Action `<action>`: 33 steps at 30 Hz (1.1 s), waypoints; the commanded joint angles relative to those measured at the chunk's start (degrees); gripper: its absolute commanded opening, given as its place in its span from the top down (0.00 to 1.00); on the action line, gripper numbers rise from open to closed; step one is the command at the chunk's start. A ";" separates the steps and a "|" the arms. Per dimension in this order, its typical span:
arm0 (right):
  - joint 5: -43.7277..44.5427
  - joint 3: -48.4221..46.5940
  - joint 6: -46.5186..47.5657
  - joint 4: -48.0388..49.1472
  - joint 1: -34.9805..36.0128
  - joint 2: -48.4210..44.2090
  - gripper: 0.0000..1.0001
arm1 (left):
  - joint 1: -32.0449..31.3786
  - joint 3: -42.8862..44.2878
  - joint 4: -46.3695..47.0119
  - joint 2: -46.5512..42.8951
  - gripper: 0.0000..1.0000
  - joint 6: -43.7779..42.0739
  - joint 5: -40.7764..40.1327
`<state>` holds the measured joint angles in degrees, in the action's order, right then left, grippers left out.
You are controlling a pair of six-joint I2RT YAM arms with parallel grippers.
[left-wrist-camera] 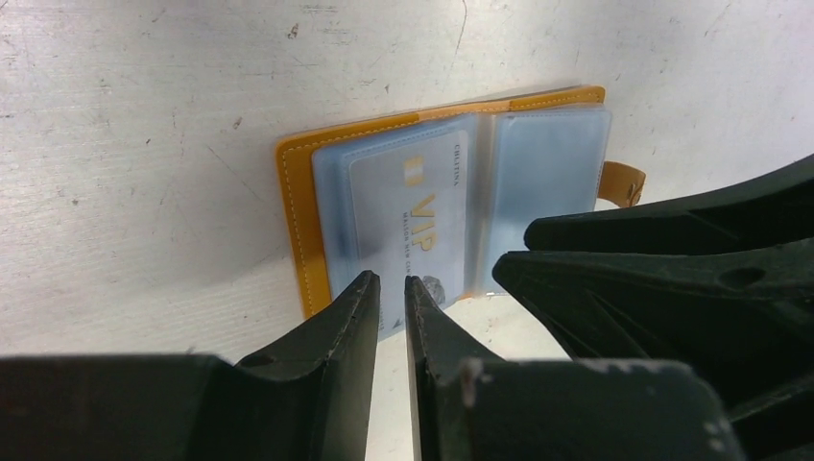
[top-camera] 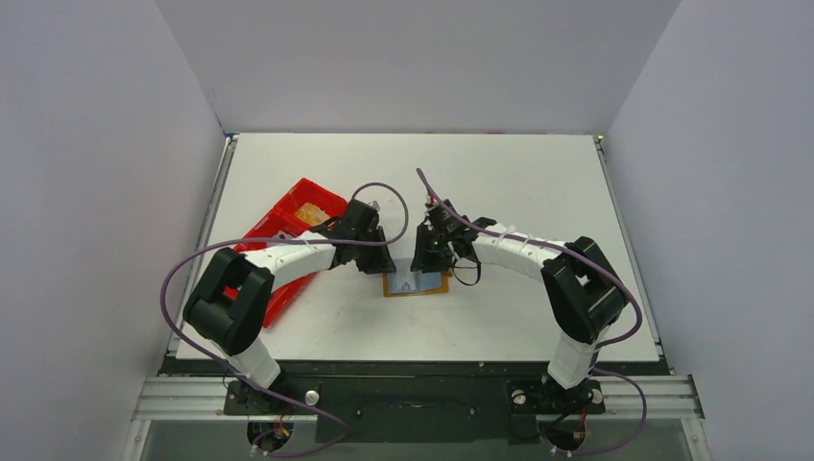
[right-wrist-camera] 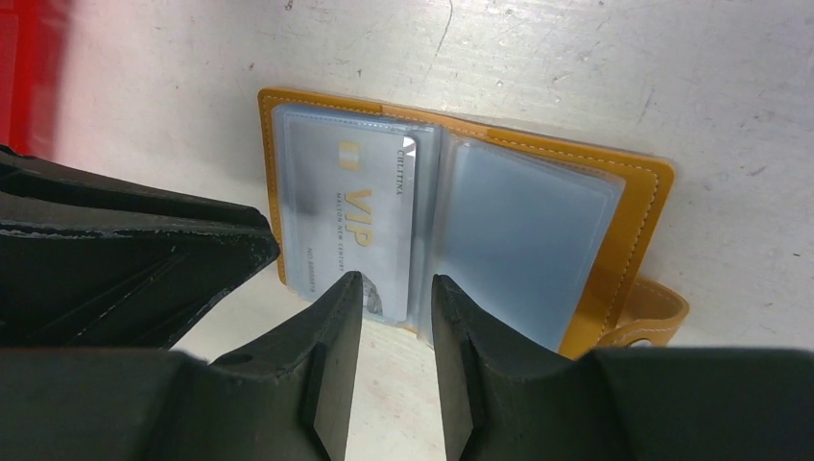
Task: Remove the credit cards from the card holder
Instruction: Remove the credit card from the card holder.
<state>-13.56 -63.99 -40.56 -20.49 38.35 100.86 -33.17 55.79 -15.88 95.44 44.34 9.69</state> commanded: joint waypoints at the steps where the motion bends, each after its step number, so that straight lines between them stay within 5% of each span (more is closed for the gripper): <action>1: -1.13 -1.64 -0.70 3.27 0.33 0.74 0.71 | 0.23 0.49 3.21 0.87 0.87 0.05 1.24; 33: -10.32 6.45 -6.74 17.24 -4.31 4.89 0.71 | -0.85 0.93 4.47 5.97 1.00 0.95 0.51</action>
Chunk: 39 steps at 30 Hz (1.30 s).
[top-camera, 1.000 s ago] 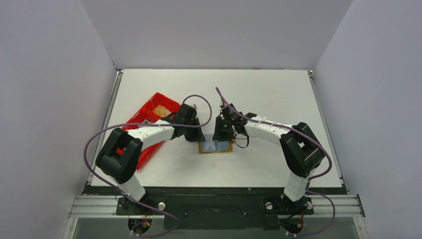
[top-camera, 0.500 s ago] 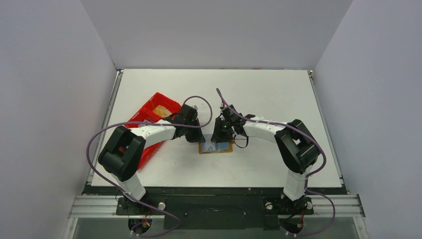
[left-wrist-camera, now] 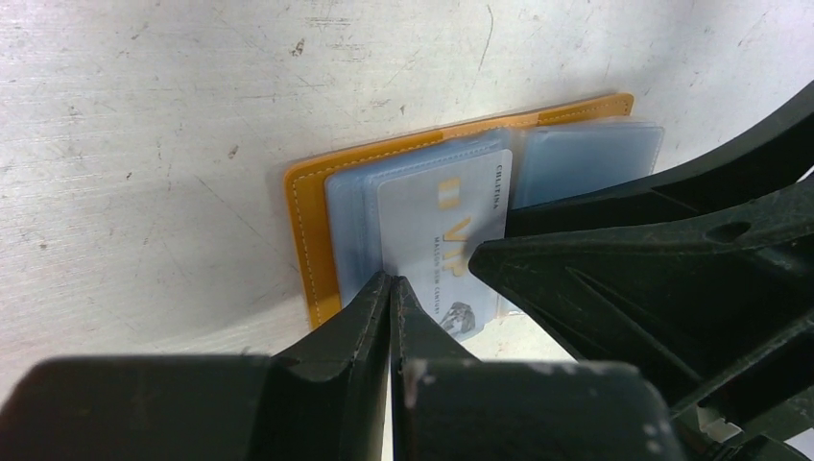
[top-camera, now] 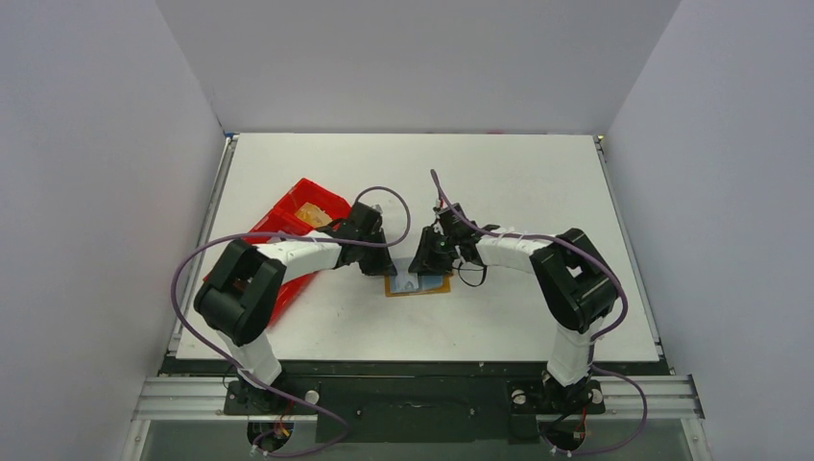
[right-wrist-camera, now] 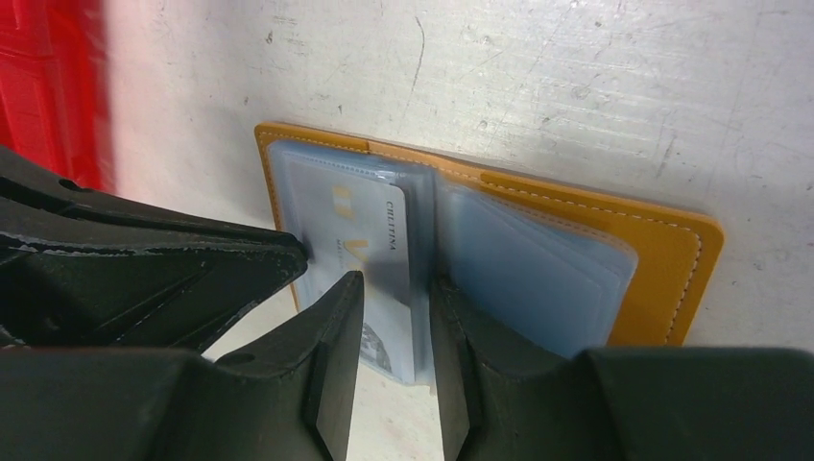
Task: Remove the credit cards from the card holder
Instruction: Remove the credit card from the card holder.
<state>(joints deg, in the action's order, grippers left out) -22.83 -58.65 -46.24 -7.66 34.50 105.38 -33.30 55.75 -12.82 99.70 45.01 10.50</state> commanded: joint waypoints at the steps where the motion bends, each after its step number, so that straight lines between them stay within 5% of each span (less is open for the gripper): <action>1: -1.33 1.29 -1.27 4.67 -0.59 0.45 0.71 | -0.80 1.19 1.35 2.01 1.00 0.26 -0.30; 20: -6.09 7.50 -4.21 14.32 -4.04 -1.80 0.69 | -1.77 2.90 -2.57 6.14 1.00 2.24 -4.23; 39: -15.16 19.44 -18.72 42.41 -10.05 -1.51 0.71 | -1.68 2.79 -3.09 7.20 1.00 2.86 -4.58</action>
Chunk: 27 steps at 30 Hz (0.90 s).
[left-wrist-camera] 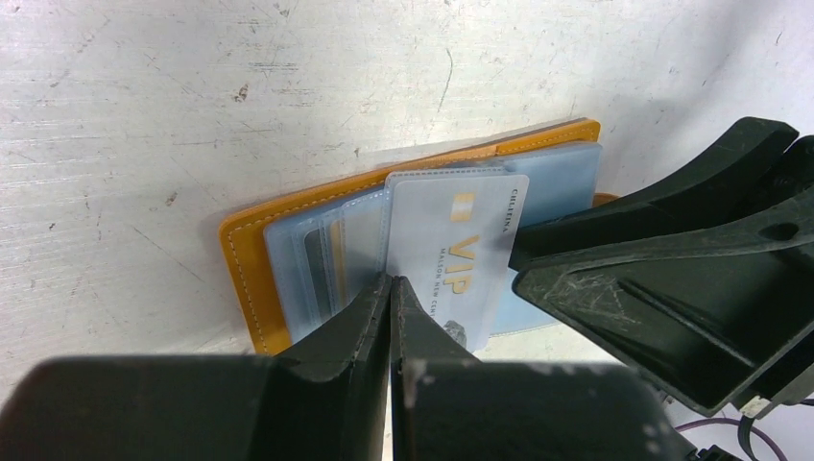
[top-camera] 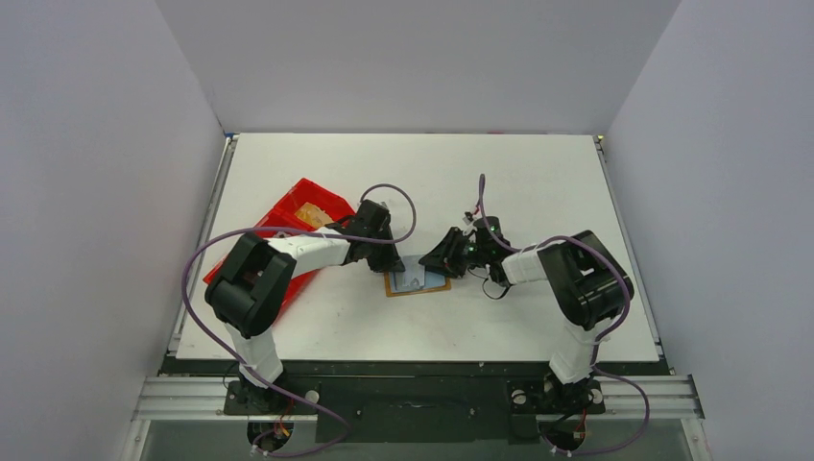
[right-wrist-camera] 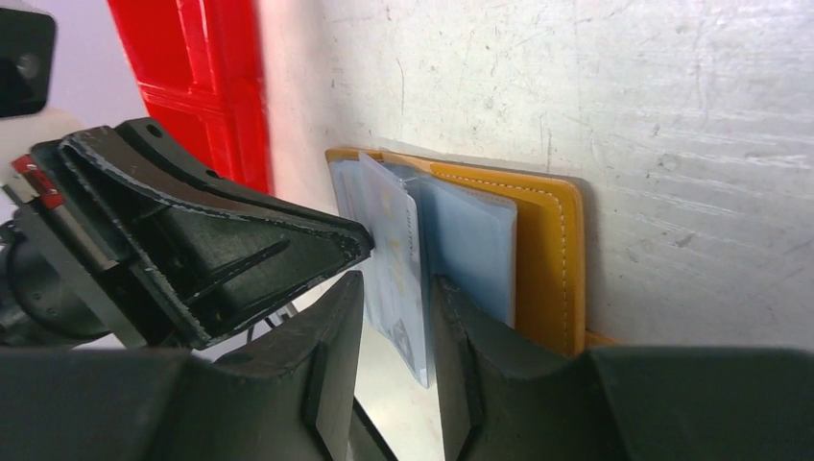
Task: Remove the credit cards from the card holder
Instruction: Remove the credit card from the card holder.
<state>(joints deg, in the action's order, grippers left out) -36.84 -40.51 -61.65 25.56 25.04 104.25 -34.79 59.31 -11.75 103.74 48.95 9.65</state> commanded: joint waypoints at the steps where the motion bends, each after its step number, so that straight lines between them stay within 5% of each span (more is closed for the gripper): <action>1: -1.27 1.79 -4.16 9.92 -0.60 0.06 0.73 | -0.20 -0.68 -4.16 3.14 1.00 -1.10 -3.73; 27: -1.00 3.57 -6.24 15.15 -0.60 2.87 0.97 | -0.20 -0.58 -4.23 3.57 1.00 -1.23 -3.37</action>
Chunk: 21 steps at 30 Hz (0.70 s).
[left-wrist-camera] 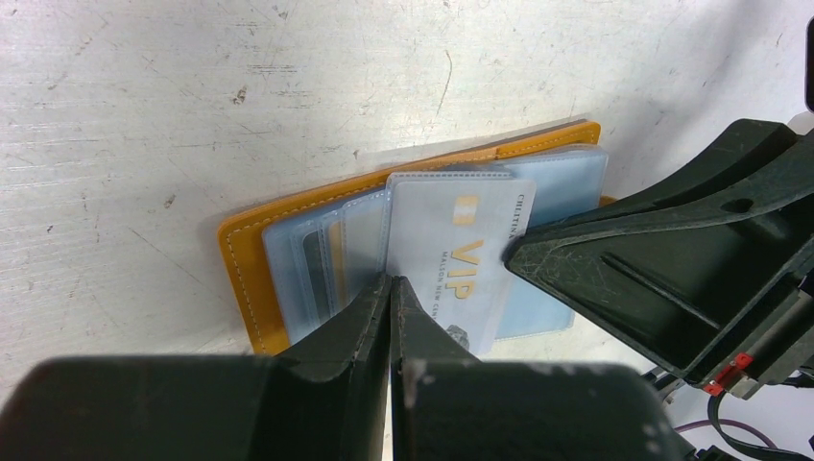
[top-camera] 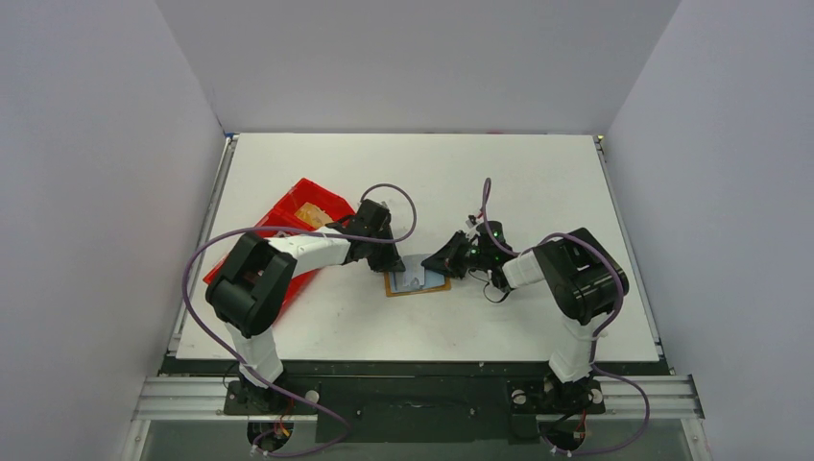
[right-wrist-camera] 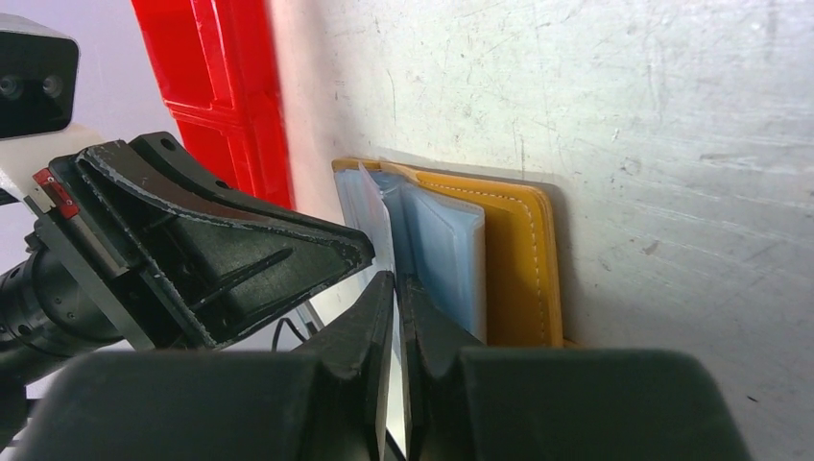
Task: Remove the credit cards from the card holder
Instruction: Remove the credit card from the card holder.
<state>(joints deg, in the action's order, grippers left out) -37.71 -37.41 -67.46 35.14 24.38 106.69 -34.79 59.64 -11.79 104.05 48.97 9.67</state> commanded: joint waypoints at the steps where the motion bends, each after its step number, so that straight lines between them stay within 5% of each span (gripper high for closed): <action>1: -0.10 0.55 -0.57 5.70 0.01 0.39 0.98 | -0.20 -0.92 -4.16 3.24 1.00 -1.25 -3.37; 21: 1.30 1.27 4.77 -0.55 -2.67 -2.49 1.00 | 0.75 -2.55 -4.24 2.84 1.00 -0.95 -4.02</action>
<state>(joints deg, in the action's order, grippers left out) -37.74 -36.51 -65.91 35.35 22.85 106.59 -34.61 59.53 -11.60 104.07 49.30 9.67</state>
